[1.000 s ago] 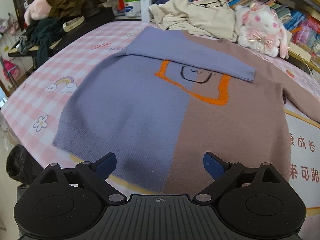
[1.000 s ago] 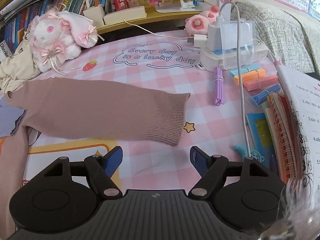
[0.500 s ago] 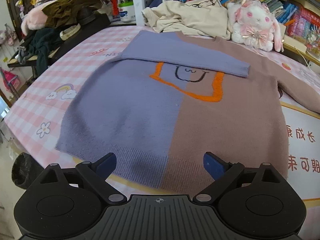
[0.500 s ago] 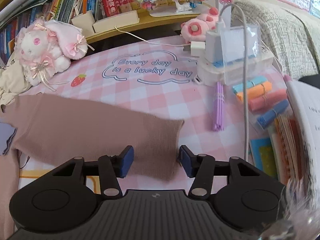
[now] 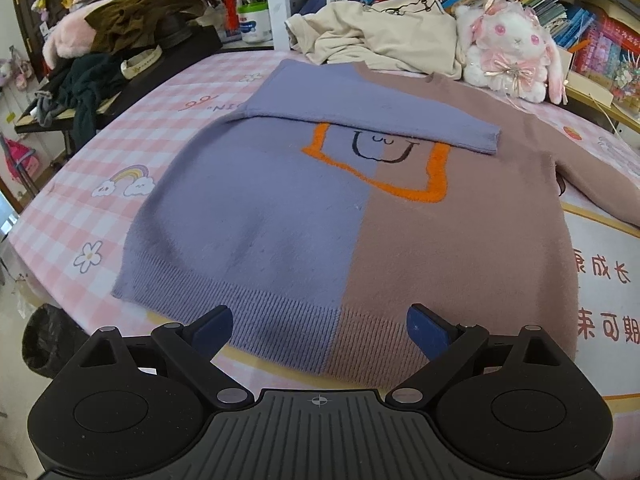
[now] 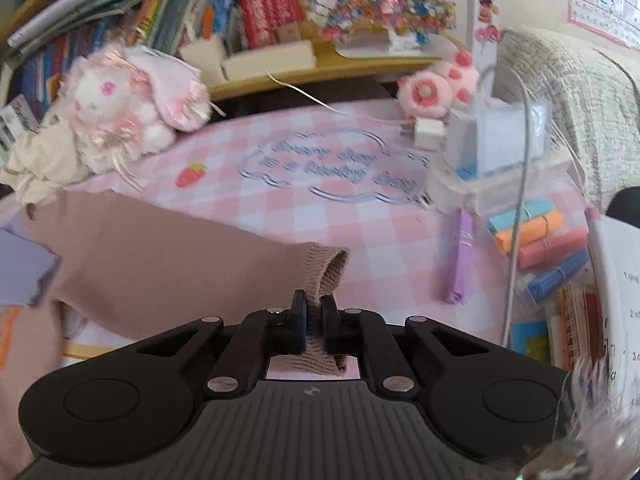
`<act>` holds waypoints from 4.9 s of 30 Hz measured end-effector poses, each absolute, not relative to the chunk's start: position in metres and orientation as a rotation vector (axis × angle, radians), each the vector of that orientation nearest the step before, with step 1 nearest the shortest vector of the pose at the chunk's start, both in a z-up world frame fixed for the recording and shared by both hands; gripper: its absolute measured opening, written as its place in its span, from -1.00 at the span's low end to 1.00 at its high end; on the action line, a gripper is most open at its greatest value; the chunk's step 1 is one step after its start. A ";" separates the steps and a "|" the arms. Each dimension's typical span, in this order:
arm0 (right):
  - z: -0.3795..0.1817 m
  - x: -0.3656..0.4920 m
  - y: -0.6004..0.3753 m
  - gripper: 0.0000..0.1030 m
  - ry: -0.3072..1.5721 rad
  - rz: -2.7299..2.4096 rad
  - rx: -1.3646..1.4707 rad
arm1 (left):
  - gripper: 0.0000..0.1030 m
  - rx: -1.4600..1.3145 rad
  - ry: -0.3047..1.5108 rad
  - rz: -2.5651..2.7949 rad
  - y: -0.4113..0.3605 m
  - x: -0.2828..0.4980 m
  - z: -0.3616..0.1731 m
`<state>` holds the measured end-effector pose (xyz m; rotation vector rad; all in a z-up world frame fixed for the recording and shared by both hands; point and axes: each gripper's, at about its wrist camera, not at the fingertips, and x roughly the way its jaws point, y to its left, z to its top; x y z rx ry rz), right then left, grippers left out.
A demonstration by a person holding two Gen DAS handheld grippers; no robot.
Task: Fold clothes
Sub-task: 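Lift the mauve sleeve with the right gripper and lay it across the body, then grasp the lavender hem with the left gripper while the right gripper grasps the mauve hem, then lift the hem with both grippers and fold it up toward the collar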
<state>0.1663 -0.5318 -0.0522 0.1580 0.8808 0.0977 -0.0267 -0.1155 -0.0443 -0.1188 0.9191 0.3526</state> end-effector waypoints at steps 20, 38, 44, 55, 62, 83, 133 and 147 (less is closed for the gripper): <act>0.048 0.187 -0.307 -0.86 0.660 0.433 0.147 | 0.86 0.105 0.747 0.138 -0.058 -0.030 -0.018; 0.039 0.229 -0.091 -0.86 0.694 0.452 0.114 | 0.86 0.267 0.694 -0.003 0.030 -0.029 -0.015; 0.022 0.236 -0.069 -0.86 0.752 0.441 0.107 | 0.86 0.243 0.707 -0.012 0.047 -0.027 -0.020; -0.003 0.233 -0.055 -0.38 0.842 0.585 0.164 | 0.86 0.245 0.714 -0.037 0.052 -0.025 -0.020; -0.006 0.192 -0.103 -0.11 0.827 0.547 0.095 | 0.86 0.220 0.715 -0.050 0.053 -0.017 -0.021; -0.064 0.010 -0.248 -0.14 0.983 0.112 0.039 | 0.85 -0.093 0.879 -0.005 0.101 0.001 -0.044; -0.065 -0.060 -0.358 -0.73 0.964 0.161 0.355 | -0.78 -0.284 0.935 -0.032 0.036 -0.046 -0.049; -0.069 -0.060 -0.355 -0.81 0.939 0.148 0.372 | -0.88 -0.327 0.967 -0.053 0.041 -0.037 -0.052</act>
